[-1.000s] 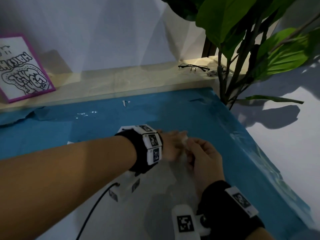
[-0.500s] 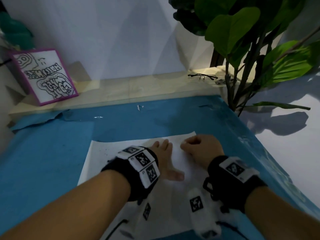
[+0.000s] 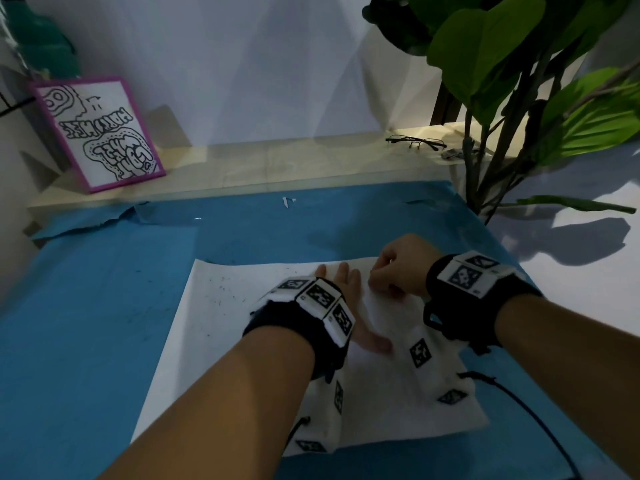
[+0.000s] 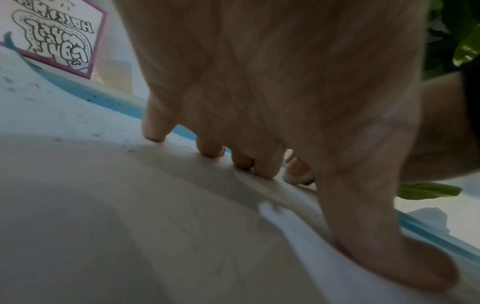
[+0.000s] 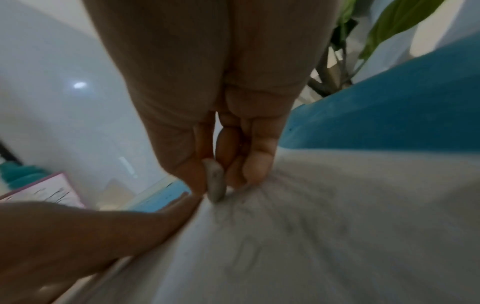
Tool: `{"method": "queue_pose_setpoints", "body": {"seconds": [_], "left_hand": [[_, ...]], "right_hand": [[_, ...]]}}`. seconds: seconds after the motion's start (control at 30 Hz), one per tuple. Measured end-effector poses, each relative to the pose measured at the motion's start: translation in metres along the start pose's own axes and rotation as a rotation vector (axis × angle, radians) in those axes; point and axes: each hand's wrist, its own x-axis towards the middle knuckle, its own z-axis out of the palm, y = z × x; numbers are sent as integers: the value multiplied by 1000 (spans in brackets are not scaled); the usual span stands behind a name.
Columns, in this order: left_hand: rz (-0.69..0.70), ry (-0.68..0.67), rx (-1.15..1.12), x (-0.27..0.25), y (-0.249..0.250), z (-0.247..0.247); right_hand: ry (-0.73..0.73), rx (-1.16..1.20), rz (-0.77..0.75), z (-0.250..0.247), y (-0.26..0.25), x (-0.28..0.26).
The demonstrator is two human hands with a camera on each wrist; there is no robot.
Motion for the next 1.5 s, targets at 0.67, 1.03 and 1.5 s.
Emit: {"method": "queue_pose_setpoints", "body": {"seconds": [0.67,1.03,1.5], "left_hand": [[-41,8,7,10,3,8],[-17,5,12,15,-2,9],[1,-17,31,22,-2,9]], "right_hand": [[-232,-200,-25,-5,-11,-11],[-112,-134,-78,-7,-1,-4],[-212,-341,-126,-3,-12,-10]]}}
